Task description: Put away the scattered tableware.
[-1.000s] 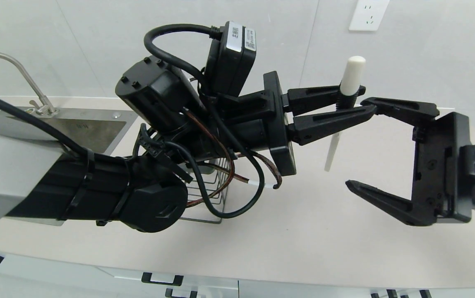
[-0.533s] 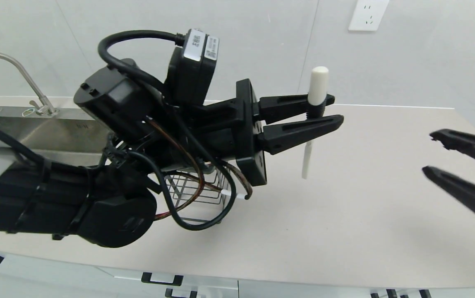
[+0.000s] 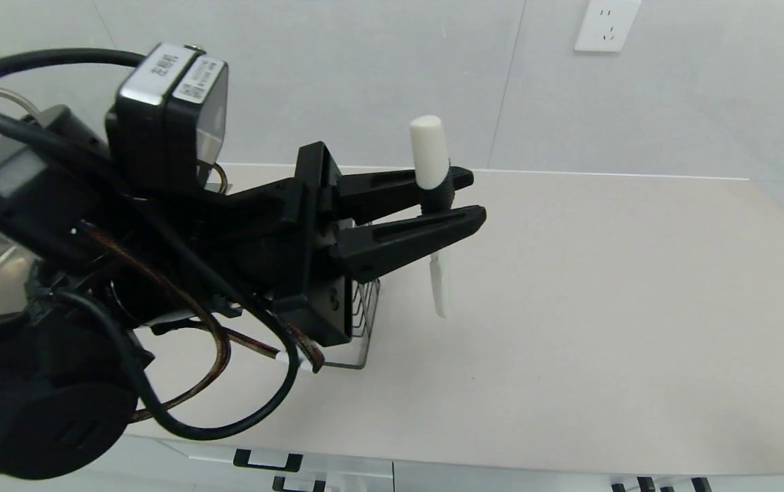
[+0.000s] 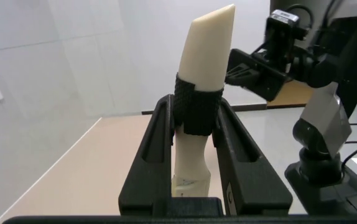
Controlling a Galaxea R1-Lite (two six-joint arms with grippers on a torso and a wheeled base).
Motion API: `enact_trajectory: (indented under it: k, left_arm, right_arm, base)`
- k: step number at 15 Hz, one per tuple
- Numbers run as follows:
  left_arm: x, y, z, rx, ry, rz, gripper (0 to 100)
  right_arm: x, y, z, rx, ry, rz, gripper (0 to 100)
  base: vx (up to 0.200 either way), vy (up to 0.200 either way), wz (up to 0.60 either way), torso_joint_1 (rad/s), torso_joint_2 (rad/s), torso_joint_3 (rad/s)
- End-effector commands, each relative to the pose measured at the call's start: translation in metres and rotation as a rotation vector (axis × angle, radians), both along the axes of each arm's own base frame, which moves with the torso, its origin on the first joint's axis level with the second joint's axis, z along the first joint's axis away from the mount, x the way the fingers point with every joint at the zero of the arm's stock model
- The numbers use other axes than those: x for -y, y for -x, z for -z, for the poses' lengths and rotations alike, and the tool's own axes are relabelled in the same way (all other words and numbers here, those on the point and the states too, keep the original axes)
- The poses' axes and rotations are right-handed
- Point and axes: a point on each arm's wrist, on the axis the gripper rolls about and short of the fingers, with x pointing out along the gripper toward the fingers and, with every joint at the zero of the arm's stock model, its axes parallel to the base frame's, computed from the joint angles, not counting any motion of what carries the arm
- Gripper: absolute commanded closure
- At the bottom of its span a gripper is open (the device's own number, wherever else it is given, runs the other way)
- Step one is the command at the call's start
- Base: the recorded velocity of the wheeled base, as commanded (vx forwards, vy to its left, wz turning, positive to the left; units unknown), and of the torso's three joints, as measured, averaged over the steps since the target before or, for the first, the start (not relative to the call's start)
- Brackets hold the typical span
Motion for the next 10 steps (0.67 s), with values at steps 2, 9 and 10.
enact_trajectory:
  k: [2, 9, 10]
  left_arm:
    - [-0.016, 0.012, -0.005, 0.011, 0.011, -0.017, 100]
    - [-0.021, 0.008, 0.001, 0.001, -0.008, -0.047, 100]
    - [-0.024, 0.005, 0.001, 0.001, -0.008, -0.062, 100]
  right_arm:
    - [0.003, 0.056, 0.031, -0.017, -0.024, 0.033, 100]
    - [0.008, 0.078, 0.102, -0.395, -0.115, 0.289, 100]
    - [0.009, 0.078, 0.103, -0.427, -0.148, 0.366, 100]
  base:
    - [0.000, 0.000, 0.00, 0.000, 0.00, 0.000]
    - [0.000, 0.000, 0.00, 0.000, 0.00, 0.000]
    - [0.000, 0.000, 0.00, 0.000, 0.00, 0.000]
